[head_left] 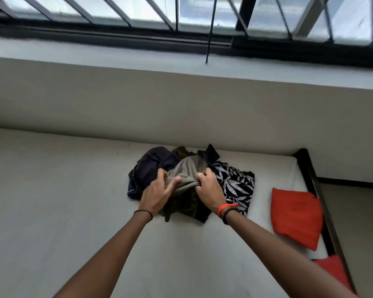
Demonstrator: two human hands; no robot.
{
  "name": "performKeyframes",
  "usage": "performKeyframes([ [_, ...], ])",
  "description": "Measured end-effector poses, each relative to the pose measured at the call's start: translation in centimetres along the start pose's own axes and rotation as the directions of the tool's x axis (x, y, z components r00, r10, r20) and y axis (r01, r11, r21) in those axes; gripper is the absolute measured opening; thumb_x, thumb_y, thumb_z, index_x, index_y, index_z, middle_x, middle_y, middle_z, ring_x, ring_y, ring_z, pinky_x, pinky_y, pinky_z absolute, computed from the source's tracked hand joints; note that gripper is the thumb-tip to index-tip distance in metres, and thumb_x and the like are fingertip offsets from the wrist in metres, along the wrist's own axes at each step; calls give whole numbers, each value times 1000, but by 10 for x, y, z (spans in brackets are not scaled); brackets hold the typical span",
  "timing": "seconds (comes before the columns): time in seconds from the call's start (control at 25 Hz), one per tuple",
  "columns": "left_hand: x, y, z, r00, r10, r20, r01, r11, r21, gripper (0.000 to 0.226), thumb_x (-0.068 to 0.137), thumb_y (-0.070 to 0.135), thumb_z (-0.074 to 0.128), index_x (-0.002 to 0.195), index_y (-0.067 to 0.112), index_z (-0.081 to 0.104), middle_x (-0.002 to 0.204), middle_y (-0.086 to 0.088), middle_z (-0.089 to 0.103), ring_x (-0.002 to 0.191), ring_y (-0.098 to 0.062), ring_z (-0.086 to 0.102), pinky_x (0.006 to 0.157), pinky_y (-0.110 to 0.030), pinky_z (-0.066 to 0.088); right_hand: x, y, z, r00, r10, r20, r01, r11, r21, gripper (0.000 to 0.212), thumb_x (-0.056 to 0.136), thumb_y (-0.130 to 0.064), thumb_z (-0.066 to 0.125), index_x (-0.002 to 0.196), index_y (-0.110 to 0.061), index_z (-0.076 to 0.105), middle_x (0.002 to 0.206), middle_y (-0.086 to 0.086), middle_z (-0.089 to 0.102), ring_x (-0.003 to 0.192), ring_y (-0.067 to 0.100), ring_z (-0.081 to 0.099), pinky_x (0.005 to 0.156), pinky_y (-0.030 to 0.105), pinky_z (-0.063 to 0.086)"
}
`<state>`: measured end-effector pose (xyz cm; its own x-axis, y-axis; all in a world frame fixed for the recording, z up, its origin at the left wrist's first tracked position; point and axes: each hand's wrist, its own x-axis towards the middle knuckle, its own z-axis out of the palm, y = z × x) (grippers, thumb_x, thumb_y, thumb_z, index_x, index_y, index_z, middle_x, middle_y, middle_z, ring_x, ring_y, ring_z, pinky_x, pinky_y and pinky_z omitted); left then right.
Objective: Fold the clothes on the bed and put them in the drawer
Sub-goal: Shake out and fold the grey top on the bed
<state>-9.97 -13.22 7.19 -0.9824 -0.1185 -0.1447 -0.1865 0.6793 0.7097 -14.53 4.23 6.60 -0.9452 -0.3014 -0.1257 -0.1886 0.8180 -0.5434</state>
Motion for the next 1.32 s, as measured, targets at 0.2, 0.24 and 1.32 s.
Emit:
performKeyframes([
  [0.2, -31, 53, -14, 985, 152, 83, -172, 901, 398, 34, 88, 39, 56, 114, 26, 38, 95, 1, 69, 83, -23, 69, 61, -32, 47, -36, -17, -69, 997, 41, -64, -24, 972, 235, 28, 77, 4, 45, 71, -22, 42, 78, 5, 51, 75, 24, 50, 67, 31, 34],
  [0.24, -37, 67, -17, 986, 157, 49, -163, 899, 406, 29, 88, 27, 53, 113, 28, 38, 94, -1, 70, 83, -26, 69, 61, -33, 45, -43, -21, -87, 995, 45, -86, -21, 963, 269, 28, 77, 5, 44, 71, -22, 40, 73, 2, 51, 71, 22, 49, 65, 30, 33],
  [1.32, -134, 293, -153, 986, -128, -108, 111, 982, -154, 15, 90, 12, 46, 78, 15, 56, 102, -19, 68, 99, -32, 62, 76, -37, 45, -172, -130, -524, 691, 50, -721, 194, 948, 252, 27, 88, -11, 48, 109, -13, 65, 110, 18, 67, 106, 37, 60, 86, 40, 48],
])
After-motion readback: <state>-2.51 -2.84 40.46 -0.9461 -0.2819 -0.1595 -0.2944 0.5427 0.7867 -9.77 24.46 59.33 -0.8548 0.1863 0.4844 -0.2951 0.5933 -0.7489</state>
